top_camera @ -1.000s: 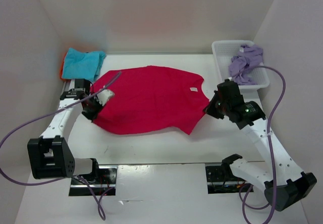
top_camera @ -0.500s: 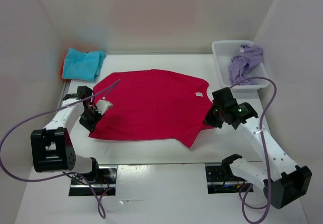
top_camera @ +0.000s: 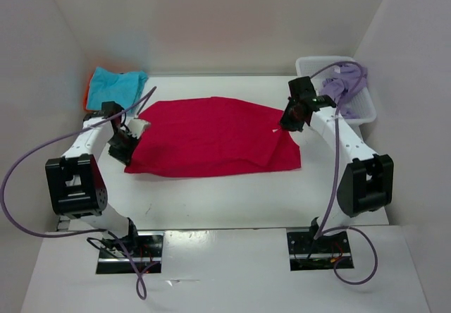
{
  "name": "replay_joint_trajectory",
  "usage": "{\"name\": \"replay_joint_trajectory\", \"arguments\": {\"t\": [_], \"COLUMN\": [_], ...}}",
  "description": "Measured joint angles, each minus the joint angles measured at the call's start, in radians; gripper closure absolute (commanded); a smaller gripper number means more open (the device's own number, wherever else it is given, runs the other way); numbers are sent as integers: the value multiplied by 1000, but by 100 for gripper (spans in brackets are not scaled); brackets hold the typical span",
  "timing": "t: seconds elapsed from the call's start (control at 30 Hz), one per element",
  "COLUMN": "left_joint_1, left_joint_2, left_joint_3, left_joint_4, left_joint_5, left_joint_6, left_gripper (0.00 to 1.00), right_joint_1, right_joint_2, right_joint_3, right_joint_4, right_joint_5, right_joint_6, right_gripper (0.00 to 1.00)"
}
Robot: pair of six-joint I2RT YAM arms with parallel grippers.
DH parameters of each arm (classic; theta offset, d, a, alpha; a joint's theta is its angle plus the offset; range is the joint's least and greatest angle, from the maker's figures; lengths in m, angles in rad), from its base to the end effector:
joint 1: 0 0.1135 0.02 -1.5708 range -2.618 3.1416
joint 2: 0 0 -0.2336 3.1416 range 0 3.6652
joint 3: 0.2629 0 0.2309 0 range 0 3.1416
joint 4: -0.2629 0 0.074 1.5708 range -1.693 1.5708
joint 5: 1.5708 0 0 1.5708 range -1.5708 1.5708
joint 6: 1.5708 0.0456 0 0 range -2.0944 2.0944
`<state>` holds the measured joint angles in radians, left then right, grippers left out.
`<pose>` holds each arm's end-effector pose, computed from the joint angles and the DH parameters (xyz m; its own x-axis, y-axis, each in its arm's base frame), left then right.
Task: Fold and stack the t-shirts
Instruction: Fold the flattened tshirt in 1/3 of the way
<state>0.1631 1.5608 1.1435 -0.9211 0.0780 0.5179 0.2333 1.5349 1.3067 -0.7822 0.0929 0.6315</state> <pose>0.2703 0.0409 0.1953 -0.9057 0.3512 -0.2377 0.3501 0.9355 0.0481 0.2985 0.0666 0.2538 -0.7727 0.4206 -0.4754 0.3394 0.9067 0.2504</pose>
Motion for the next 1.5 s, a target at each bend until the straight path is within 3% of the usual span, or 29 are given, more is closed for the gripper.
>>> {"name": "replay_joint_trajectory", "arguments": {"t": [0.47, 0.6, 0.67, 0.73, 0.8, 0.83, 0.87, 0.97, 1.07, 1.17, 1.3, 1.4, 1.5], "left_joint_1": [62, 61, 62, 66, 73, 80, 91, 145, 193, 203, 163, 156, 161], "left_joint_2": [210, 258, 282, 303, 324, 338, 356, 396, 377, 272, 125, 121, 166], "left_joint_3": [166, 196, 204, 209, 214, 225, 244, 339, 417, 373, 192, 63, -2], "left_joint_4": [-6, -6, -5, -5, -7, -11, -19, -40, -25, 2, 4, 8, 4], "left_joint_5": [89, 103, 106, 109, 111, 112, 116, 137, 151, 129, 87, 78, 85], "left_joint_6": [-38, -53, -54, -56, -55, -55, -55, -59, -53, -39, -19, -20, -30], "left_gripper": [100, 90, 80, 77, 69, 60, 58, 56, 50, 46, 46, 46, 45], "right_joint_1": [-70, -72, -76, -79, -81, -82, -82, -82, -82, -82, -90, -122, -158], "right_joint_2": [268, 318, 341, 377, 426, 453, 476, 522, 500, 395, 135, -6, -30], "right_joint_3": [199, 252, 276, 317, 373, 404, 434, 515, 526, 426, 106, -121, -275], "right_joint_4": [35, 35, 35, 30, 29, 28, 30, 23, 19, 28, 31, 23, 41], "right_joint_5": [-28, -30, -30, -33, -35, -34, -30, -21, -13, 14, 35, 21, -4], "right_joint_6": [-135, -155, -161, -166, -169, -171, -175, -182, -182, -167, -100, -37, 24], "right_gripper": [100, 100, 100, 94, 70, 63, 53, 38, 32, 30, 28, 28, 28]}}
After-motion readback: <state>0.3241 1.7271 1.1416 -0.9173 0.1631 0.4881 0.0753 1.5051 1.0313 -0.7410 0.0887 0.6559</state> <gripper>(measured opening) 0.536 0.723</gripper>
